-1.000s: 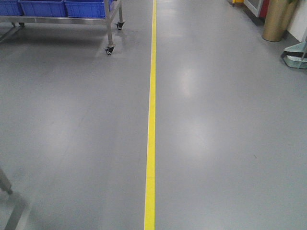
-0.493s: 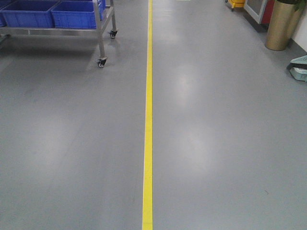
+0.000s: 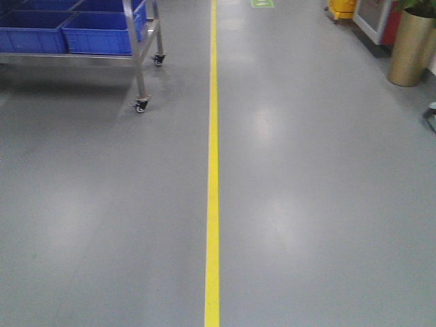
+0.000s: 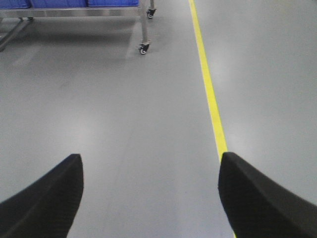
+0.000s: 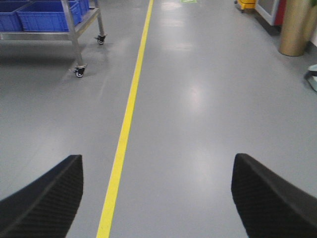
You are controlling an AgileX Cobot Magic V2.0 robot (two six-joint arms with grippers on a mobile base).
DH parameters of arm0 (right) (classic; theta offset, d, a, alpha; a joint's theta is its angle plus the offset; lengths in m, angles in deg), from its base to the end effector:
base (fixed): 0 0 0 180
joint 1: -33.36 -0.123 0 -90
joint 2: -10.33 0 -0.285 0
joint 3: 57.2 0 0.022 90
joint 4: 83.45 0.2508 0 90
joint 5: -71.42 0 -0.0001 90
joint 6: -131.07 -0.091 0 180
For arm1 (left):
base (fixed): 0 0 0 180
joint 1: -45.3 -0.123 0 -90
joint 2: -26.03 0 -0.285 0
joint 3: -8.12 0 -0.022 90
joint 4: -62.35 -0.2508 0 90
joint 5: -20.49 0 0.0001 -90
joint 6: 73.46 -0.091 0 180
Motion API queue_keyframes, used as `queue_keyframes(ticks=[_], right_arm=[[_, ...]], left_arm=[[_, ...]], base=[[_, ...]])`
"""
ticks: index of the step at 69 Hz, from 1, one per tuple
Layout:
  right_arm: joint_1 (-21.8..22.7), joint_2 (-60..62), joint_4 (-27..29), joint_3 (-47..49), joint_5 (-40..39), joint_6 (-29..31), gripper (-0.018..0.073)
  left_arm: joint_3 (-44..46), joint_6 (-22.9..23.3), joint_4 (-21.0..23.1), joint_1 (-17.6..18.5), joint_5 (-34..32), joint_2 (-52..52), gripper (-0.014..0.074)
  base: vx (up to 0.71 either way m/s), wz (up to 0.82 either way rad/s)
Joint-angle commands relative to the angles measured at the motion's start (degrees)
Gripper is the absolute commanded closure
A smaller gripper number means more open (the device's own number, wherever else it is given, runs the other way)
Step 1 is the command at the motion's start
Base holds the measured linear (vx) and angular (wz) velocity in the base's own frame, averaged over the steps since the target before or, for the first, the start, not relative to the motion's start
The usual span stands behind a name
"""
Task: Move and align brake pads A on conveyor
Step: 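Turn the base toward the steel table holding two brake pads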
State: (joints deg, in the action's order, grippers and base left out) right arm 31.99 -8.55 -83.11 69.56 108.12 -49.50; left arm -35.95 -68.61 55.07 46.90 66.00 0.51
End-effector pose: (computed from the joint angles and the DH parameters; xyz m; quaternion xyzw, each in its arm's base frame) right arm 0.0483 0.0015 0.2837 -0.0048 0.8132 0.0127 0.5818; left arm 0.0526 0.0068 0.3157 -0.0106 0.8422 0.0319 0.5381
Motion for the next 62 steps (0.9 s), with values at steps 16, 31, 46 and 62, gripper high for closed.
queue_keyframes(ticks=[16, 31, 46, 62], right_arm=[[0.0, -0.7, -0.3, 1.5, -4.2, 0.6, -0.0016], [0.0, -0.7, -0.3, 1.5, -4.0, 0.6, -0.0016], [0.0, -0.7, -0.3, 1.5, -4.1, 0.6, -0.0016], [0.0, -0.7, -0.3, 1.5, -4.1, 0.6, -0.0016]], left_arm=[[1.4, 0.1, -0.1, 0.1, -3.7, -0.6, 0.0055], [1.4, 0.1, -0.1, 0.1, -3.7, -0.6, 0.0055], [1.4, 0.1, -0.1, 0.1, -3.7, -0.6, 0.0055], [1.4, 0.1, -0.1, 0.1, -3.7, -0.6, 0.0055]], base=[[0.35, 0.41], [0.29, 0.72], [0.26, 0.94], [0.24, 0.92]])
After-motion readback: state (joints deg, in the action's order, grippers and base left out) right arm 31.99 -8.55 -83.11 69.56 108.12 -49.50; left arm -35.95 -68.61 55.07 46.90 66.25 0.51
